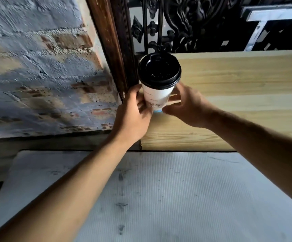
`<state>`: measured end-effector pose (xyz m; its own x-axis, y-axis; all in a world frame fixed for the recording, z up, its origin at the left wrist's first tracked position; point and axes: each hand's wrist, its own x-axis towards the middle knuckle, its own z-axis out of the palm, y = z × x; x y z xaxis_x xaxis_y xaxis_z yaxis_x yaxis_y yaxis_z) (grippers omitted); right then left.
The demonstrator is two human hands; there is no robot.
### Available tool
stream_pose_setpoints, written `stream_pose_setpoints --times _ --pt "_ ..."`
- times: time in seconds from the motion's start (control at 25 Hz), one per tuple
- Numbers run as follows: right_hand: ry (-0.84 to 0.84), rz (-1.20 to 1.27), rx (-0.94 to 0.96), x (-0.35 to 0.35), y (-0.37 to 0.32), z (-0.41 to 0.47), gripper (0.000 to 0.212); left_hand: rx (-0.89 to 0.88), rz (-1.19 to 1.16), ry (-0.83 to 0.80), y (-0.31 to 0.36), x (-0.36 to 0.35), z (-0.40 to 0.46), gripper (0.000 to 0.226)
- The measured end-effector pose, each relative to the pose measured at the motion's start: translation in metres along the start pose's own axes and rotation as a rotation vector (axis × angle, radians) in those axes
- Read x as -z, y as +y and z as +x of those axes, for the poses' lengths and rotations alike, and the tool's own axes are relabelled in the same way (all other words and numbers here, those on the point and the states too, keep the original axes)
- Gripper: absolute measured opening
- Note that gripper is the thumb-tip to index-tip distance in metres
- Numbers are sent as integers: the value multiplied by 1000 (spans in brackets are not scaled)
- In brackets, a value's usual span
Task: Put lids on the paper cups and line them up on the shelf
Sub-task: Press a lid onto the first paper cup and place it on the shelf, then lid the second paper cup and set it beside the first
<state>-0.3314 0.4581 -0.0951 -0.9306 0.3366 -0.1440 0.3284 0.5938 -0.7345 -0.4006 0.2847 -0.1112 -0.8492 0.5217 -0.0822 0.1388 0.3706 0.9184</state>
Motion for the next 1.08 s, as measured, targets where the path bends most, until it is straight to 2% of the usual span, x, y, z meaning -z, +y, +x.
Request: stream_pose_setpoints --times 0.08,0.16,0.28,0.4,0.6,0.68,0.8,0.92,1.0,1.08 --pt "-48 7 -75 8 3 -7 99 -22 71 1 5 0 -13 87" --pt "-12 0 -172 27 1 -25 108 4 86 26 13 2 -34 91" --pt "-1 -58 -249 59 2 -76 100 37 87 15 29 5 -80 88" --pt "-40 -35 -262 88 -5 -147 86 14 190 -6 55 -2 -144 80" --pt "-27 -23 -112 134 -25 -281 63 -41 254 4 105 -31 -264 49" --pt "-31 -42 -30 146 -29 -347 57 -6 242 30 112 -43 -322 41" --pt "-194 -64 67 150 -27 -449 63 149 277 26 108 -72 -429 57" --pt "-369 -216 95 133 -24 -519 90 400 372 -94 106 -110 -496 72" --pt "-358 -350 146 118 -20 -534 103 391 291 -131 106 -136 -507 94" --pt "-315 -409 136 110 -19 -535 104 302 186 -103 108 -159 -502 93"
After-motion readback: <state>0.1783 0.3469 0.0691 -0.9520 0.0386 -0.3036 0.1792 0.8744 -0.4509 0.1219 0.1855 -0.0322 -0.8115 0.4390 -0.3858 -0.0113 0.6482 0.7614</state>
